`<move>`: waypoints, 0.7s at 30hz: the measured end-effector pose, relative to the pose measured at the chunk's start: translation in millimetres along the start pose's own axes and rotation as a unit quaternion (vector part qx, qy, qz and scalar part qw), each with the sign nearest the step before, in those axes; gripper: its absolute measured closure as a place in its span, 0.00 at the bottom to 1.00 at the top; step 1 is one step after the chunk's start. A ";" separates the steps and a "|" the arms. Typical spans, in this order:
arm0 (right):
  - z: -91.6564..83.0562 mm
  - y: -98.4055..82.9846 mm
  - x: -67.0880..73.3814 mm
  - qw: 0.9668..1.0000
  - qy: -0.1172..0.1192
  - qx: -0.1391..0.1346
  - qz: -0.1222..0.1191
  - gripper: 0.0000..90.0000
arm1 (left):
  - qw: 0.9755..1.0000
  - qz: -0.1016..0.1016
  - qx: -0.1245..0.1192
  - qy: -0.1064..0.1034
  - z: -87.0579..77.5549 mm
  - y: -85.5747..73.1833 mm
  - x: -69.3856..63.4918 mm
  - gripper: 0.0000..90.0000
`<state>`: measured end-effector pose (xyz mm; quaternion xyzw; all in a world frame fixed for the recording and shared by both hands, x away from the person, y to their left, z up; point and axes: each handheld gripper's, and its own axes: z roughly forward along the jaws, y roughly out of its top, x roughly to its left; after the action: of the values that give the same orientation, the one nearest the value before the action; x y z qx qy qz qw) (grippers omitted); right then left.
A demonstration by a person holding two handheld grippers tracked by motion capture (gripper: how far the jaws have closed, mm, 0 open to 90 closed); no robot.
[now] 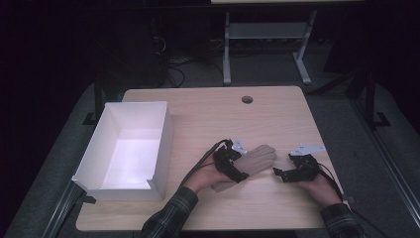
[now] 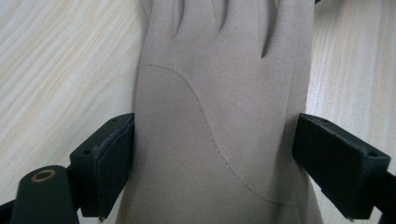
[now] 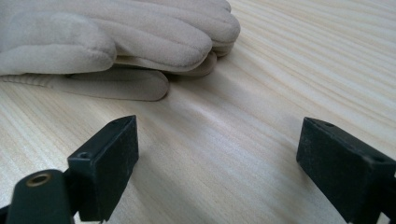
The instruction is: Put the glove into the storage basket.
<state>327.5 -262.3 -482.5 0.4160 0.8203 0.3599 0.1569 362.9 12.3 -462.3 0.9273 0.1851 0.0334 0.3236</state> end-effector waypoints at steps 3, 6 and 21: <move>0.0 0.0 0.0 1.000 0.000 0.000 0.000 0.14 | 1.000 0.001 0.001 0.001 0.2 -1.0 0.2 0.15; 0.0 0.0 0.0 1.000 0.000 0.000 0.000 0.14 | 1.000 0.004 0.005 0.002 0.4 -1.3 -0.7 0.16; 0.0 0.1 0.3 1.000 -0.001 0.001 0.000 0.14 | 0.998 -0.036 -0.004 -0.050 -6.9 -1.8 1.3 0.72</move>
<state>327.3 -262.0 -482.3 0.4160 0.8206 0.3589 0.1574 362.3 18.1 -458.1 0.9194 0.2016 -0.0244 0.3369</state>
